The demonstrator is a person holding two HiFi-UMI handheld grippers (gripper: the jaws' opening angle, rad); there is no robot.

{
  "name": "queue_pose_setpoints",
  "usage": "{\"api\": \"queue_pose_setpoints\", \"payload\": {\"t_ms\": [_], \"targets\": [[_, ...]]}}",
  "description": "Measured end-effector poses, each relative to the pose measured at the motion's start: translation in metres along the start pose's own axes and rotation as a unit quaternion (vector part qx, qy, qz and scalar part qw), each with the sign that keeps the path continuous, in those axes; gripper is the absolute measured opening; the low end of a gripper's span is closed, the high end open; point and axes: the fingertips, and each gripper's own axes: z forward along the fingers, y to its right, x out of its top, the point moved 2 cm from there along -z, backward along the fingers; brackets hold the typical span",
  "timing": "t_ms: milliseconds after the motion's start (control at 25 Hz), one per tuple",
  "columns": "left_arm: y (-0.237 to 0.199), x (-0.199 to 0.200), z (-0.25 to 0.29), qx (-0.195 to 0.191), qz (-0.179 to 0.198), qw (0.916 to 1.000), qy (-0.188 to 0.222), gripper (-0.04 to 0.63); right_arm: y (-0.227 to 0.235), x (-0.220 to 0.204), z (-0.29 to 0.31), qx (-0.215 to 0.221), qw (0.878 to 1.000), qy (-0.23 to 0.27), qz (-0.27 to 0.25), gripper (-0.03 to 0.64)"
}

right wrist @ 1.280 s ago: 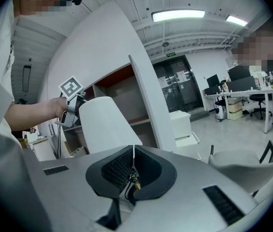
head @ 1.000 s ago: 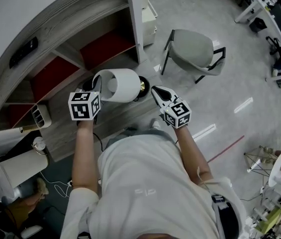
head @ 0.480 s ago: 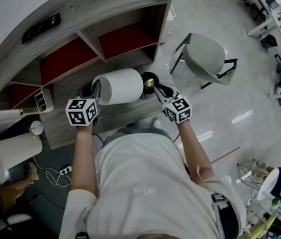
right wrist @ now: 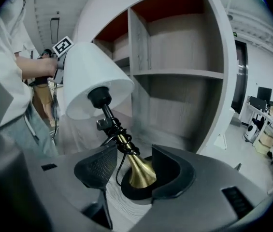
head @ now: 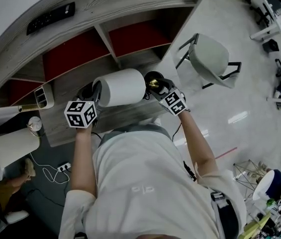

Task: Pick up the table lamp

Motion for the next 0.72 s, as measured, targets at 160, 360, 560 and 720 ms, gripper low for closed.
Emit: {"api": "queue_pose_setpoints", "payload": {"t_ms": [160,360,560,720], "targets": [[-0.015,-0.005,0.002,-0.009,-0.008,0.9999,-0.003,0.025,-0.002,-0.001,0.023,0.012,0.998,-0.036,-0.044,0.256],[-0.030,-0.011,0.003,-0.019,-0.018,0.9997,0.000,0.025,-0.008,-0.002,0.049,0.031,0.990,-0.084,-0.113,0.265],[-0.042,-0.019,0.004,-0.026,-0.030,0.9992,0.000,0.025,-0.015,-0.006,0.075,0.042,0.978,-0.124,-0.160,0.265],[-0.052,-0.025,0.003,-0.028,-0.042,0.9987,0.002,0.025,-0.017,-0.010,0.090,0.037,0.965,-0.158,-0.207,0.259]]}}
